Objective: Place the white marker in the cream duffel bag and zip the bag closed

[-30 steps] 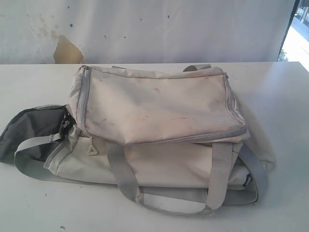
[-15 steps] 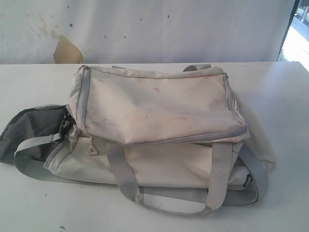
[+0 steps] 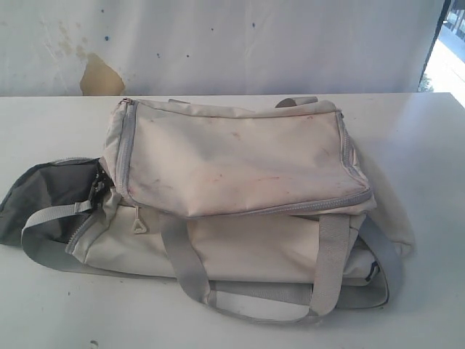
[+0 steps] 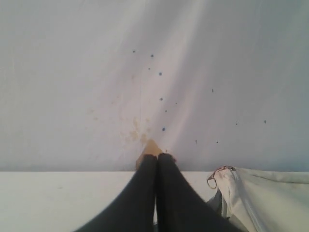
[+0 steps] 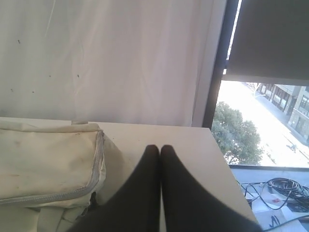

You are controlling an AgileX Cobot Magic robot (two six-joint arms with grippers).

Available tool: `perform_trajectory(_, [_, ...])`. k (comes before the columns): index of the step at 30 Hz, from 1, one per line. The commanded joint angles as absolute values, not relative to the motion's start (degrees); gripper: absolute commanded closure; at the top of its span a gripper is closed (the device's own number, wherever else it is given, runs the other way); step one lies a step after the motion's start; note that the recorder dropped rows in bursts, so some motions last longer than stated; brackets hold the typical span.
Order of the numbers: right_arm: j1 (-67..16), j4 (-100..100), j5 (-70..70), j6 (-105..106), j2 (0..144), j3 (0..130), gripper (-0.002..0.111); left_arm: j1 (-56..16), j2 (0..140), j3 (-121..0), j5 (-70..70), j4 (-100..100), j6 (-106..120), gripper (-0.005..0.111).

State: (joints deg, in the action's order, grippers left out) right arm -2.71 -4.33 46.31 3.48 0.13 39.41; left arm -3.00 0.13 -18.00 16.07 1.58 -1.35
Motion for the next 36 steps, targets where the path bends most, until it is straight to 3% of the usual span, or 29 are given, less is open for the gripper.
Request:
perform_trajectory(1, [-2.83,-4.64,37.47,3.24,0.0,32.03,0.108,-2.99,0.0,-11.78,5.12,0.73,-1.26,0.107])
perform_trajectory(9, [-2.83,-4.64,24.41,3.24,0.0,20.79,0.108,-2.99,0.0,-0.04,-1.07,0.73,-1.36,0.107])
perform_trajectory(12, [-2.83,-4.64,19.32,3.24,0.0,17.16,0.108,-2.99,0.0,0.0,4.9,0.73,-1.25,0.107])
perform_trajectory(25, [-2.83,-4.51,4.81,3.24,0.0,3.79,0.108,-2.99,0.0,0.0,6.0,0.73,-1.09,0.107])
perform_trajectory(36, [-2.83,-4.51,6.32,2.75,0.0,0.0,0.108,-2.99,0.0,0.0,6.0,0.73,-1.09,0.107])
